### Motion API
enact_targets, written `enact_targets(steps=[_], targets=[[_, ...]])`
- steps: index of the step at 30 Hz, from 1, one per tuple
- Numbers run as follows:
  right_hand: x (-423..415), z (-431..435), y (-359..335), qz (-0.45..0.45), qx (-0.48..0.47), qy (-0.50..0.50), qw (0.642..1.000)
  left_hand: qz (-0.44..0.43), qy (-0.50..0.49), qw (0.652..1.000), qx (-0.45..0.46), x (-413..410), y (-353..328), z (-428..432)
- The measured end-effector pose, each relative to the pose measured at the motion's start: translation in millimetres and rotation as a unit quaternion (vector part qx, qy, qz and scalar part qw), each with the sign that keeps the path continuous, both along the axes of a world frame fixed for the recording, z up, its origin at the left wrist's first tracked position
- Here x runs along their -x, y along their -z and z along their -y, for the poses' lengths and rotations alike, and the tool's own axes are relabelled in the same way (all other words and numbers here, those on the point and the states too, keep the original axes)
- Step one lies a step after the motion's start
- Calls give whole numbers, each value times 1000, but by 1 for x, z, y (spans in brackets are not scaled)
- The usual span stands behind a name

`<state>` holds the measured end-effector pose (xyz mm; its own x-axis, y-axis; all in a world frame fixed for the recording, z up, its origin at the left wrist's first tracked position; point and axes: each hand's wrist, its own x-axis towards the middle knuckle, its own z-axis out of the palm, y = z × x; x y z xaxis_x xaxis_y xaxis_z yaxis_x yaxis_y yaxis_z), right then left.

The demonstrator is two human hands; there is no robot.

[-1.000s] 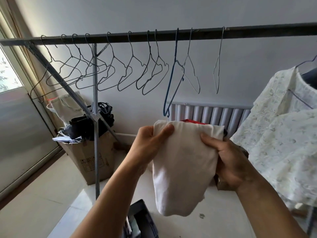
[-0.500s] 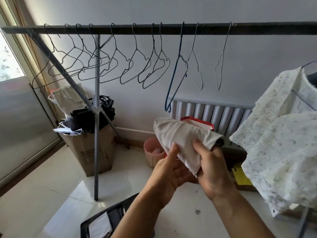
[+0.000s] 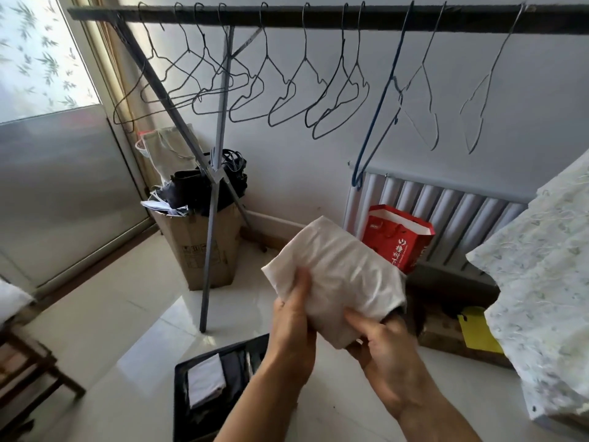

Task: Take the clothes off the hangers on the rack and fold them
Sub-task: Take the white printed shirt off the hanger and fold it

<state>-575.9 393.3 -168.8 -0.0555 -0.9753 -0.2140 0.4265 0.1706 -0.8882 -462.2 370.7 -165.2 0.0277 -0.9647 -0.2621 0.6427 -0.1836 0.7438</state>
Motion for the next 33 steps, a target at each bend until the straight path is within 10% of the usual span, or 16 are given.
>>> enact_targets(steps=[9,16,29,33], targets=[[-46,59,-8,-255,39,-53,965,68,44,995,-52,-106,-2,30],[-132,107,6,-67,-66,-239,966,43,72,990,-118,-209,12,70],[-299,185,96,-59,-121,-137,981,368,-114,919,-84,-326,106,135],[-319,205,134,-81,-162,-103,978,347,-107,925,-107,-352,142,144]])
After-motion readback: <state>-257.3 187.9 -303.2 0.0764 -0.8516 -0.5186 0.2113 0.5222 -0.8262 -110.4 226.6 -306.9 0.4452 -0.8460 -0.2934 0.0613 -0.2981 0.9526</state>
